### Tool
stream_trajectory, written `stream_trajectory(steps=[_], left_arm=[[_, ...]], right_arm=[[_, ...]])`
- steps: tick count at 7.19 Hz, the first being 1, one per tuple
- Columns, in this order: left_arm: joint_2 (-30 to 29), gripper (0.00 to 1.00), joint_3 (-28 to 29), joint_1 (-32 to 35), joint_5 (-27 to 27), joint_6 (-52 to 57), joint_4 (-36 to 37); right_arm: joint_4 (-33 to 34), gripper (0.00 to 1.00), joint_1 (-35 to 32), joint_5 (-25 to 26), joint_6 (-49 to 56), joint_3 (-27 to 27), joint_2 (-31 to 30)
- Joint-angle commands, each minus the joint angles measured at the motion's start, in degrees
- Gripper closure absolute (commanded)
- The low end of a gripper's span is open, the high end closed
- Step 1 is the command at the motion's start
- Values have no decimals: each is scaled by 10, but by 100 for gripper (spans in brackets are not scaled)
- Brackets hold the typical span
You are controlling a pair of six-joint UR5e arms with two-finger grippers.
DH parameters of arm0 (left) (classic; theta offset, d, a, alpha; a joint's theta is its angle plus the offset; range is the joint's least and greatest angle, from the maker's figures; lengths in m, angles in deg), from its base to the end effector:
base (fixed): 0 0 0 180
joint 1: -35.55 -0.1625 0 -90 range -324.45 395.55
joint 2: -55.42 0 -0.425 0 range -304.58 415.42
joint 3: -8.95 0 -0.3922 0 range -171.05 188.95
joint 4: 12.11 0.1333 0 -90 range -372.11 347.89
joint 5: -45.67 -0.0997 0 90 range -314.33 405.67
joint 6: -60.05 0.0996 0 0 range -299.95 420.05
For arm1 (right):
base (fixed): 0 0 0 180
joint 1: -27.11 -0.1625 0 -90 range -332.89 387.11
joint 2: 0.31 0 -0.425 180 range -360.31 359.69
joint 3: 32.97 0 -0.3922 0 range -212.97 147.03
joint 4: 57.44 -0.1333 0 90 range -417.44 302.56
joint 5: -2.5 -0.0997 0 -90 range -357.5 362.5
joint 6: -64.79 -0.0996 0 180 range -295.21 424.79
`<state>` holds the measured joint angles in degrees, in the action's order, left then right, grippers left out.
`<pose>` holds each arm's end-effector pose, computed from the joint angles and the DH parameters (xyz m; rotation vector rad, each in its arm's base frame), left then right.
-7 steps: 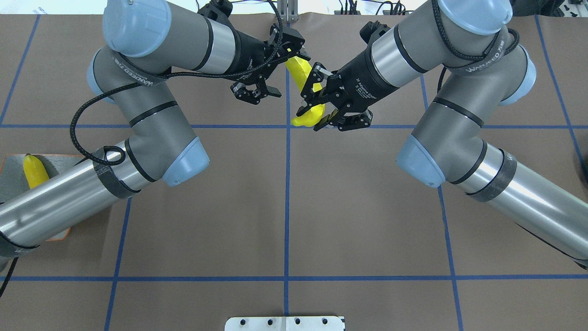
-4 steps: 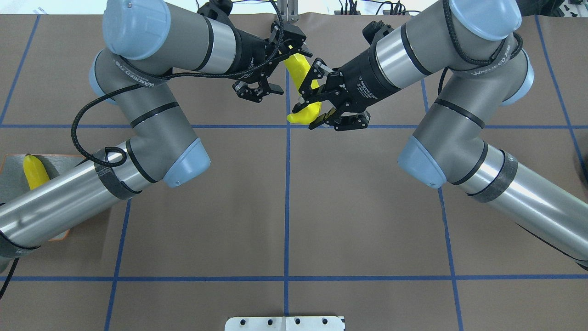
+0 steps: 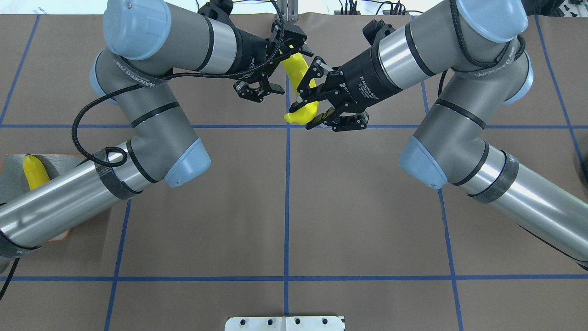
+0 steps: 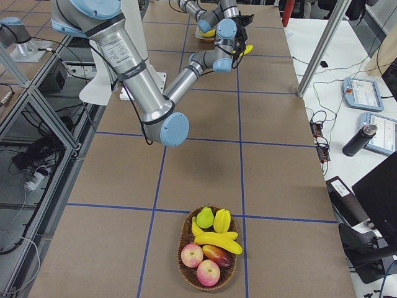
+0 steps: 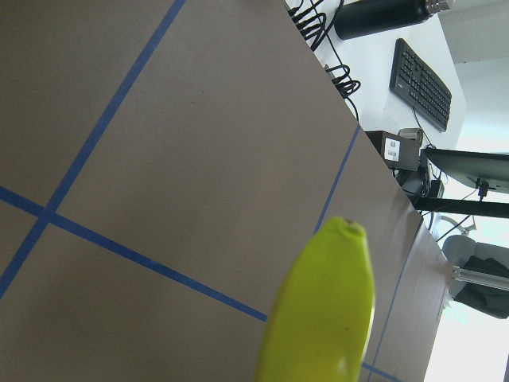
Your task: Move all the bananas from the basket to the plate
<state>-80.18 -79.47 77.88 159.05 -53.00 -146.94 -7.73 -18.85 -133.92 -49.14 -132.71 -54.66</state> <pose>0.4389 -0.5266 0.0895 -0.0629 1.5807 -0.5834 -0.3725 -0.4732 0.1344 -0.3650 -1.4860 0.3697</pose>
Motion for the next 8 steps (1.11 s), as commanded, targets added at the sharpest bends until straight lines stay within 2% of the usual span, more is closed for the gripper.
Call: stream_trajectory(steps=[1,2,3,4,5,7,8], left_arm=[[-1,25,0,0,0,-1,0],[-1,47,0,-1,0,-2,0],[-1,58,0,0,-3,-10,-7],[-2,74,0,-5,-25,-16,-9],[-2,100,0,-7,-26,-19,-11],[0,100,-1,-7,-26,-21,-14],[0,100,-1,-6,-25,-21,-14]], right_arm=[[-20,100,0,-2,-13,0,-5],[-20,100,3,-3,-12,0,-5],[-22,100,3,-3,-13,0,-4],[-28,100,4,-3,-13,0,-4],[-28,100,4,-3,-13,0,-4],[-28,100,4,-3,-12,-1,-5],[-28,1,3,0,-11,-1,-6]])
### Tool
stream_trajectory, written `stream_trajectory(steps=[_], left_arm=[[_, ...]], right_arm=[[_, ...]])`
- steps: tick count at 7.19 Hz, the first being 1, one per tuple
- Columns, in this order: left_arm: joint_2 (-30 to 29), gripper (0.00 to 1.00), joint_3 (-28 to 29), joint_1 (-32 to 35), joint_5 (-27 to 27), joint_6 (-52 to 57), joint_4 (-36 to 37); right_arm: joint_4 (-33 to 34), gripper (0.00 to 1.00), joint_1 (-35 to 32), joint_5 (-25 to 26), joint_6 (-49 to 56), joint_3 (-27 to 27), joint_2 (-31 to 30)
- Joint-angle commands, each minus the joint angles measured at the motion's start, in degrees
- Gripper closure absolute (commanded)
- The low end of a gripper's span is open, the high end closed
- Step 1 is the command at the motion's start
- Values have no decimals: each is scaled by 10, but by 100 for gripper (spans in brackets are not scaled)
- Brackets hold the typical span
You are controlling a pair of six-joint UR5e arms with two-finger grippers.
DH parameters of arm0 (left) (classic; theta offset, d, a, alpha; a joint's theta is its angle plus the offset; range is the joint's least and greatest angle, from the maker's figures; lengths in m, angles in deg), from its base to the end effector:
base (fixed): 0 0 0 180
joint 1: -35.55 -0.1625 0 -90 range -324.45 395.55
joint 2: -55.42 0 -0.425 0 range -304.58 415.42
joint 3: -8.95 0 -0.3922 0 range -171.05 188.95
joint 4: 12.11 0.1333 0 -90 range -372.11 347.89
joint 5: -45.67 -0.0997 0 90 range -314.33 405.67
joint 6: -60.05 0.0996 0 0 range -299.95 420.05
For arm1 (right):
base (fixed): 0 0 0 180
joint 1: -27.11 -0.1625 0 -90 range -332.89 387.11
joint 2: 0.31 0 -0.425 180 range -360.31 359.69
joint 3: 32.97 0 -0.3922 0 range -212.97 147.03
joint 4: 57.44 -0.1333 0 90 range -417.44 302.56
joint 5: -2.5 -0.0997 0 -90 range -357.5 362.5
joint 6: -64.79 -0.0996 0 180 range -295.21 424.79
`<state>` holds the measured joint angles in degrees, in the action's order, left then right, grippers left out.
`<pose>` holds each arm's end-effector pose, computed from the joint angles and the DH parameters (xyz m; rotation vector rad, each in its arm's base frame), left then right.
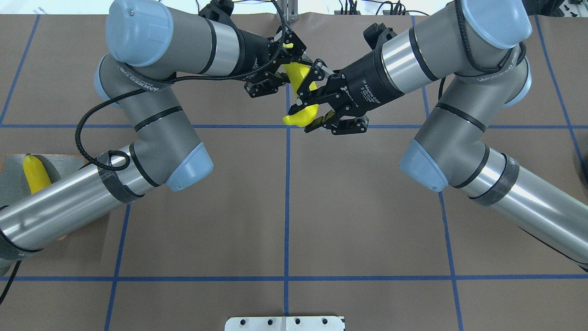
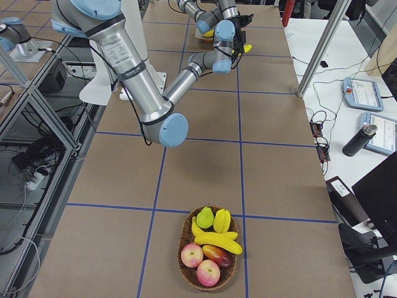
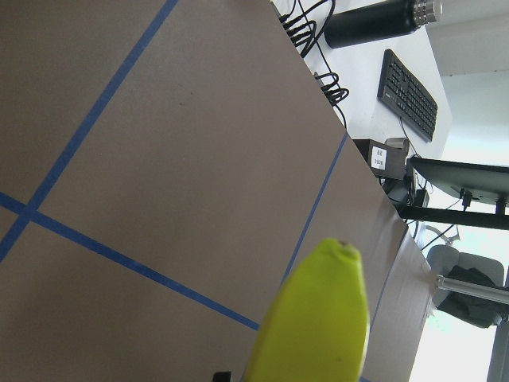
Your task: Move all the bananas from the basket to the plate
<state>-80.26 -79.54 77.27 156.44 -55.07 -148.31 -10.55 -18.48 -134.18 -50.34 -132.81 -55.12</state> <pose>0.4408 -0.5242 0.0859 -0.0568 1.6108 -0.6252 -0.3720 -0.4666 0.1349 -0.3717 -1.5141 0.3502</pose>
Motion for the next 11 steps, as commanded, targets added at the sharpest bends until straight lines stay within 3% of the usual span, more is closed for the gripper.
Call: stream_trajectory(steps=[1,3,4,6,8,11], left_arm=[[1,100,-3,0,1,0,1],[4,100,-5,1,2,2,0],[22,100,-22,4,6,8,3],[118,100,-87,10,20,43,6],[249,100,-148,75,106,69,4],[383,100,-162,154,203,114,6]], right_arm=[[0,0,-1,4,3,0,-4],[0,0,-10,0,2,-1,-6],[-14,0,-16,-1,2,-21,-37],[-81,0,-38,-2,4,-29,-116],[-77,0,-57,22,33,-26,-143],[-74,0,-53,133,95,-23,-209]])
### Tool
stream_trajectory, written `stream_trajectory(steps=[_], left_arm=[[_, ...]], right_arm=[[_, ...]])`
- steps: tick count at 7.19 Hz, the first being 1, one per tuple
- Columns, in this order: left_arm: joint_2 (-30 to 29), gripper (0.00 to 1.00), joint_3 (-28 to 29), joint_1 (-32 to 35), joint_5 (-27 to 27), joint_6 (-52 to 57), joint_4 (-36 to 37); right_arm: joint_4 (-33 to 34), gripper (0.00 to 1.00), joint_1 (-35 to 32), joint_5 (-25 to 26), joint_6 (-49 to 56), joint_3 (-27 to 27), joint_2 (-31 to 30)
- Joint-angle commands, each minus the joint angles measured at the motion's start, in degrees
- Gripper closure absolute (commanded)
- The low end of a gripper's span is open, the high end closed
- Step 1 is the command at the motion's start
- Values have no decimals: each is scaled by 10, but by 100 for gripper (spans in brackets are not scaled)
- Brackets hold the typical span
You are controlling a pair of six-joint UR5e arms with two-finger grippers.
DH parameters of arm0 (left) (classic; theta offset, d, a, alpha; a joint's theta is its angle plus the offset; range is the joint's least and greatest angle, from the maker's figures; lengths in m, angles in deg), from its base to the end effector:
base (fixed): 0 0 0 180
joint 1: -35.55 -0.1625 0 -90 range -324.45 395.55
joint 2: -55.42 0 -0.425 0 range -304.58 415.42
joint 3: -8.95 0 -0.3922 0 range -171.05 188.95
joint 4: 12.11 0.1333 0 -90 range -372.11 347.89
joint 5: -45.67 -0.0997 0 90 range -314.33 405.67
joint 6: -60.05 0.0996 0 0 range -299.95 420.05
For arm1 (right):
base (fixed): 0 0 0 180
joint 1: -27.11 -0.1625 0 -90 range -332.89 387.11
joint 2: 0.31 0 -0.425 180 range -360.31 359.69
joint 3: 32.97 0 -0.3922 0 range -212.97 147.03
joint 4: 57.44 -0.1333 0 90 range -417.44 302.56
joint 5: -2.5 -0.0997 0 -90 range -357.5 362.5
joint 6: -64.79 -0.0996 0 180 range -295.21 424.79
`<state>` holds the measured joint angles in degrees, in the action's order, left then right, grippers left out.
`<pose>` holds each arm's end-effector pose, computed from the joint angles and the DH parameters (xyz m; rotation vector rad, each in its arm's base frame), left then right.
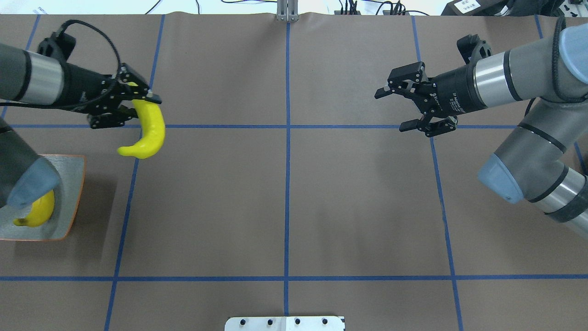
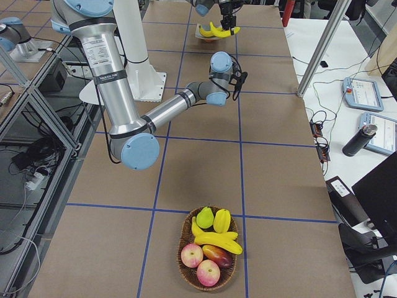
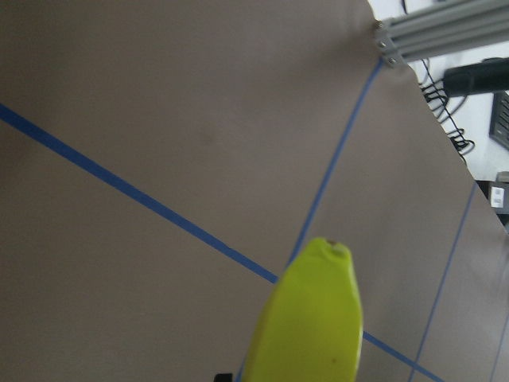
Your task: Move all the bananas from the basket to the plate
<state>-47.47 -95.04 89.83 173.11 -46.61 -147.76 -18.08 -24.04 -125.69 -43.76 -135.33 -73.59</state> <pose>0.2620 -0.4890 0.3281 -0.1415 1.3504 -0.6348 -0.2953 -0.4810 0.2948 -0.1573 -1.4435 0.5369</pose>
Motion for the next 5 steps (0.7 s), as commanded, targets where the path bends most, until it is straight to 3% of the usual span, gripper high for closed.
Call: stream_trajectory(steps=[1,3,5], left_arm=[[93,100,-4,22,33,34,3],[99,100,10,14,31,37,68],[148,100,12,-1,-3,144,96]], right_arm=[[1,0,3,58,44,17,-26],[1,0,17,87,45,23,-25],[5,0,16,128,68,32,-26]])
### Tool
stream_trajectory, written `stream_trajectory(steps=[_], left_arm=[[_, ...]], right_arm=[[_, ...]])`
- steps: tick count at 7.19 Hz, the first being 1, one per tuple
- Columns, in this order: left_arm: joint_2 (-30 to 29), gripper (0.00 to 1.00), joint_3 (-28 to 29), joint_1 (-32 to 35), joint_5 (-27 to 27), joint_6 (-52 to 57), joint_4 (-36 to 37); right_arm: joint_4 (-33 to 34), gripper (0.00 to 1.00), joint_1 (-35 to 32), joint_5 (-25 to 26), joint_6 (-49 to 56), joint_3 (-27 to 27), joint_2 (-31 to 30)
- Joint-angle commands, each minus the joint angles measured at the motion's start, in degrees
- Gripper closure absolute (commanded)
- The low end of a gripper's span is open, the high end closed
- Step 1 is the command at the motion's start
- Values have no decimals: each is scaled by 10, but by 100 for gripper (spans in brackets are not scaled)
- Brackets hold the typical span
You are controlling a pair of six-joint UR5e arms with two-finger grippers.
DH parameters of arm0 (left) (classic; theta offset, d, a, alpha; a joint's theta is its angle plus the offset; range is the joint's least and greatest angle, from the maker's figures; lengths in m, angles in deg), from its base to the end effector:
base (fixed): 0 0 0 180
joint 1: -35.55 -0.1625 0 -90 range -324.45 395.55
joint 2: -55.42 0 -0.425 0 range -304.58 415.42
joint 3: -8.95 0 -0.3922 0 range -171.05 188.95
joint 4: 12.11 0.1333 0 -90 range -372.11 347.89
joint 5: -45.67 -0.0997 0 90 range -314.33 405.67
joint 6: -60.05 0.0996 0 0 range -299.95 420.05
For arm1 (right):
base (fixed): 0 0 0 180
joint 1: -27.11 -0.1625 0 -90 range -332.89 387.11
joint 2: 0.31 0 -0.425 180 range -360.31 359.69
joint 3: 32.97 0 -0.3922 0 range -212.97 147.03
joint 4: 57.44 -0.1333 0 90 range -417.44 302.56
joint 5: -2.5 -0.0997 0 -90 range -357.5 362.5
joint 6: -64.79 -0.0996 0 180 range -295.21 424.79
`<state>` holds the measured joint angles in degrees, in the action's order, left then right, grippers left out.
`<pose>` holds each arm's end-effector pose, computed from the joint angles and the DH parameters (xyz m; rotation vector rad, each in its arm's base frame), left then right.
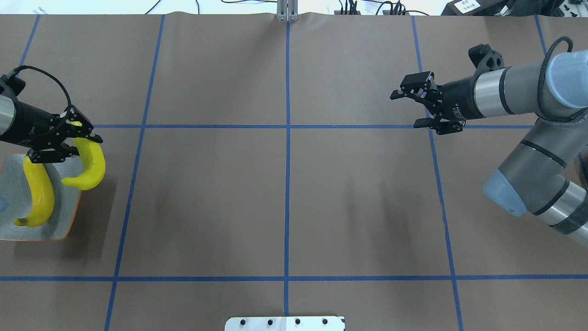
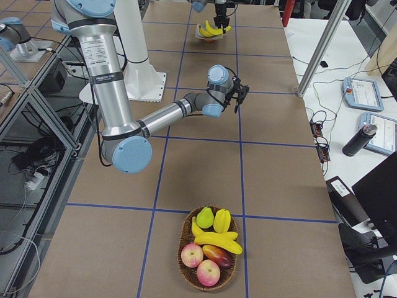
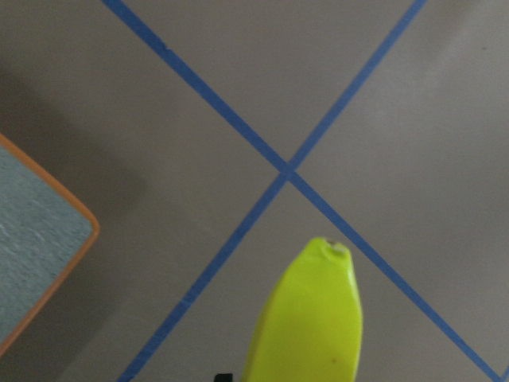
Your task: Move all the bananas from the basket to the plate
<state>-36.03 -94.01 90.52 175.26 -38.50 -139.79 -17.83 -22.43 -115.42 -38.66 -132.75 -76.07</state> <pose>0.2370 -0.4597 0.4583 -0.2509 1.0728 -0.6840 -0.3068 -0.4932 0.3424 -0.0020 -1.3569 0.6141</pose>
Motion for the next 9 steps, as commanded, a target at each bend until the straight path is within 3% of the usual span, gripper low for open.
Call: stream_trajectory(steps=[1,3,8,9], left_arm=[[50,100,4,-9,-34,119,17],[72,100,5,-10,-36,176,17],[67,100,26,-11,-66,176,16],[66,70,28,-12,-66,176,16]], right_arm=[[33,0,0,42,58,5,-1],[42,0,1,58,63,5,0],[42,0,2,59,63,9,-1],[42,0,2,59,63,8,-2]])
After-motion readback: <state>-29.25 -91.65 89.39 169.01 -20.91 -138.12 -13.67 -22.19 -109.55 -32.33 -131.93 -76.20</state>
